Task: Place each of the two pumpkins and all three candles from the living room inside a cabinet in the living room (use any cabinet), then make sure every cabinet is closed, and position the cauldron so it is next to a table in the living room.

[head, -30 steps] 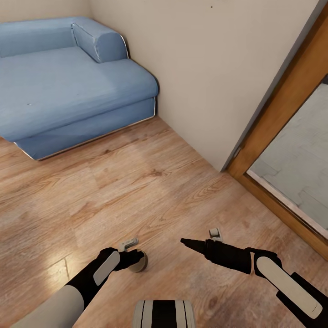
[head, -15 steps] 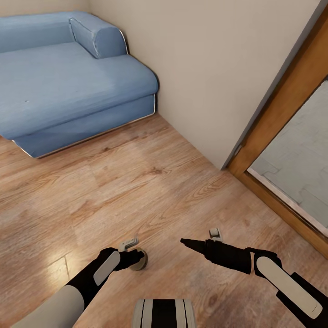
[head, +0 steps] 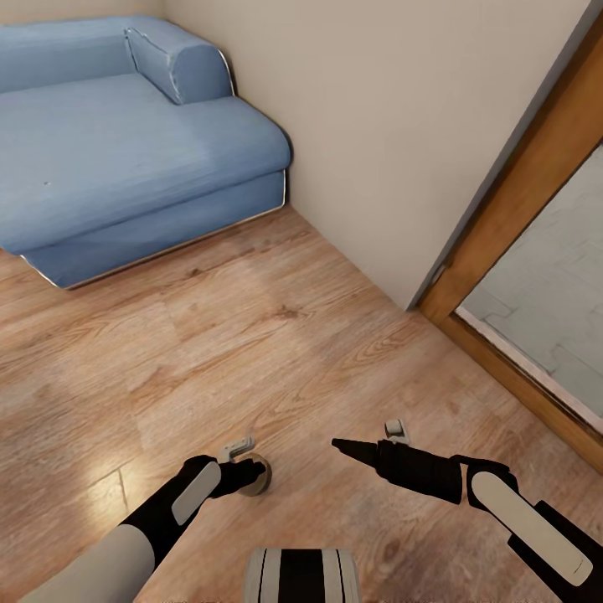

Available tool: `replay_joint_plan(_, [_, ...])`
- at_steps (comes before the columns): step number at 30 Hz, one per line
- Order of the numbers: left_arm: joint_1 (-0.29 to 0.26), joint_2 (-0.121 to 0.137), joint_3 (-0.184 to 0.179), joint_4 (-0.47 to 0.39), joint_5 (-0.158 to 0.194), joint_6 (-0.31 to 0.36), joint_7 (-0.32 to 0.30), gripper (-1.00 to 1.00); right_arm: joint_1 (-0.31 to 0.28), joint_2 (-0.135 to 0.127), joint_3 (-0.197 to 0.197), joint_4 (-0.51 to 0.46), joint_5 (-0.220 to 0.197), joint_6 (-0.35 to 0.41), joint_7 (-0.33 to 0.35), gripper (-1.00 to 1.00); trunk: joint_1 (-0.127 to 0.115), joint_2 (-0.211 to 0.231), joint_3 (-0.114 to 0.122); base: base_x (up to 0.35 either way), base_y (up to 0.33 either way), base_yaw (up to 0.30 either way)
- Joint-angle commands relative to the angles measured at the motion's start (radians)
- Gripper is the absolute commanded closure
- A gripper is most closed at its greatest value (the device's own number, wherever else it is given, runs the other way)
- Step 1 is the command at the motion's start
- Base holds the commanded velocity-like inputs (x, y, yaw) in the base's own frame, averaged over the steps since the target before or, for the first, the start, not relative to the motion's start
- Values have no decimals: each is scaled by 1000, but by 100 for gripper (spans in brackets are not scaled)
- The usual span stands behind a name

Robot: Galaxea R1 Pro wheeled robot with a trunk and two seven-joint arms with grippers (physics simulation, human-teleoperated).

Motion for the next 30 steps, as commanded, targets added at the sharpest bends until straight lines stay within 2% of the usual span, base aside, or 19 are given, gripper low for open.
replay_joint_plan(1, [-1, 1, -6, -2, 11, 0, 9, -100, -1, -1, 1, 0, -5, 2, 1, -100, 0, -1, -5, 0, 0, 0])
replay_joint_plan(15, [-1, -4, -6, -2, 11, 0, 9, -100, -1, -1, 1, 0, -5, 2, 1, -100, 0, -1, -5, 0, 0, 0])
replay_joint_plan(18, [-1, -4, -6, -2, 11, 0, 9, -100, -1, -1, 1, 0, -5, 2, 1, -100, 2, -1, -16, 0, 0, 0])
replay_joint_plan(24, [-1, -4, -6, -2, 11, 0, 9, -100, -1, -2, 1, 0, -5, 2, 1, -100, 2, -1, -16, 0, 0, 0])
replay_joint_plan(25, [-1, -4, -6, -2, 11, 0, 9, 100, -1, -1, 1, 0, -5, 2, 1, -100, 2, -1, -16, 0, 0, 0])
replay_joint_plan(30, [-1, -4, -6, -2, 11, 0, 9, 100, -1, -1, 1, 0, -5, 2, 1, -100, 2, -1, -16, 0, 0, 0])
